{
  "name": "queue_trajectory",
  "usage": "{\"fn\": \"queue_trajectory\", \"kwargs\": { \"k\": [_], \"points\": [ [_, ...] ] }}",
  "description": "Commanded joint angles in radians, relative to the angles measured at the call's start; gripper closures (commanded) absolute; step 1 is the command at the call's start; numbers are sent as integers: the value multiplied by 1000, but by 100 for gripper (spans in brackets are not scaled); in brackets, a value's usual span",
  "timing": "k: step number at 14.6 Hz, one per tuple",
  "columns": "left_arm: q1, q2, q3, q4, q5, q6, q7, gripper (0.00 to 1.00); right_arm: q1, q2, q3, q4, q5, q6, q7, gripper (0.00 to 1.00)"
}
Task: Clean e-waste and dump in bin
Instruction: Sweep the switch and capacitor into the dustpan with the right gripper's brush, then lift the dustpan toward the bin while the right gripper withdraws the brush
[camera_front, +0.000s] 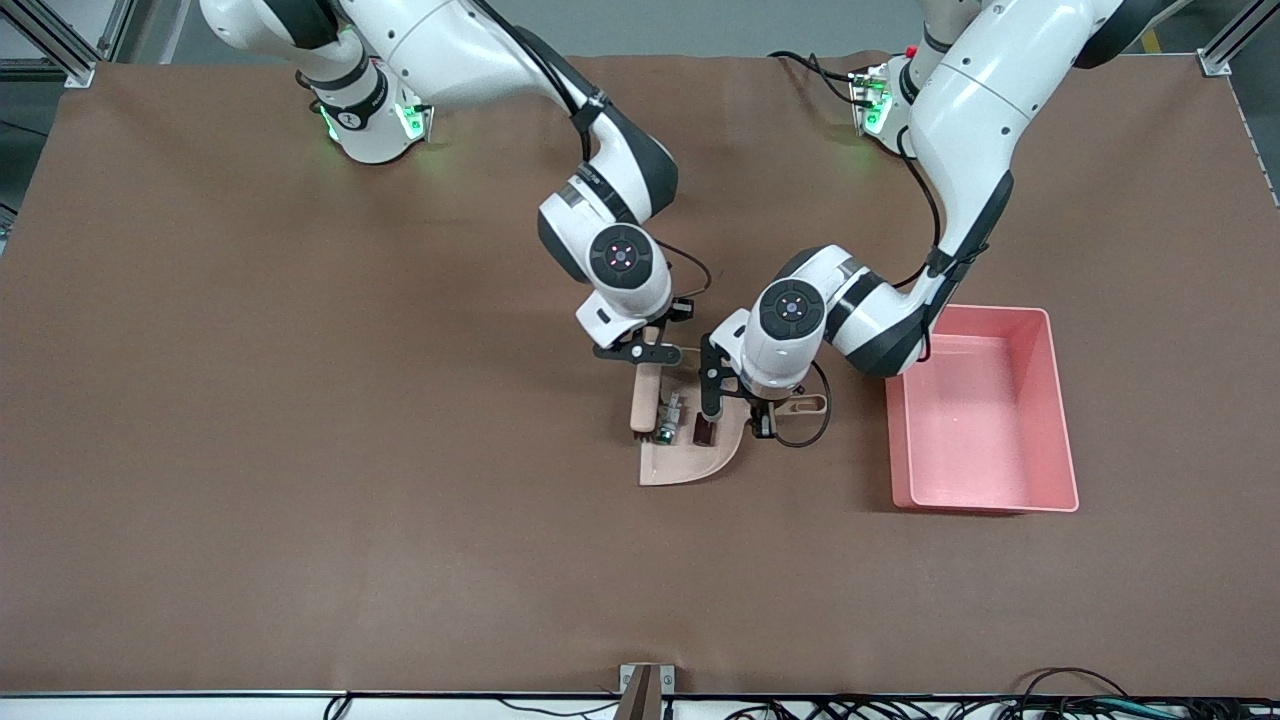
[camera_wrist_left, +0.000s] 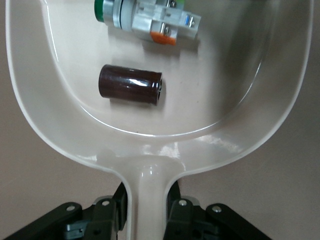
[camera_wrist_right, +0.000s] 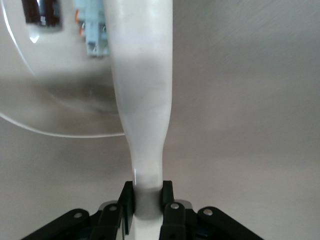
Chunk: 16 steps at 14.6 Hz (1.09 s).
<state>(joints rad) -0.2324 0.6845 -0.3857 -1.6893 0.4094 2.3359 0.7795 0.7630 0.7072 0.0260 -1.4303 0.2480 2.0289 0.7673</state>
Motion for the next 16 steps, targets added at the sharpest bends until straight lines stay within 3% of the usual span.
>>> {"fn": "queue_trajectory", "kwargs": {
  "k": [1, 4, 9, 13, 16],
  "points": [
    [1, 12, 4, 19, 29, -15, -23, 99, -60, -61, 11, -19, 20, -79, -81, 100],
    [1, 12, 2, 20, 29, -15, -25, 99, -89, -126, -1, -80, 19, -99, -76, 100],
    [-2, 15, 2, 22, 29, -13, -28, 100, -188, -314, -18, -355, -13, -72, -91, 100],
    [4, 18, -2, 22, 23, 20, -19, 99, -339, -448, -18, -498, -52, -72, -268, 100],
    [4, 26, -5, 17, 9, 118, -19, 100, -460, -483, -18, -556, -94, -73, -399, 100]
  ]
}}
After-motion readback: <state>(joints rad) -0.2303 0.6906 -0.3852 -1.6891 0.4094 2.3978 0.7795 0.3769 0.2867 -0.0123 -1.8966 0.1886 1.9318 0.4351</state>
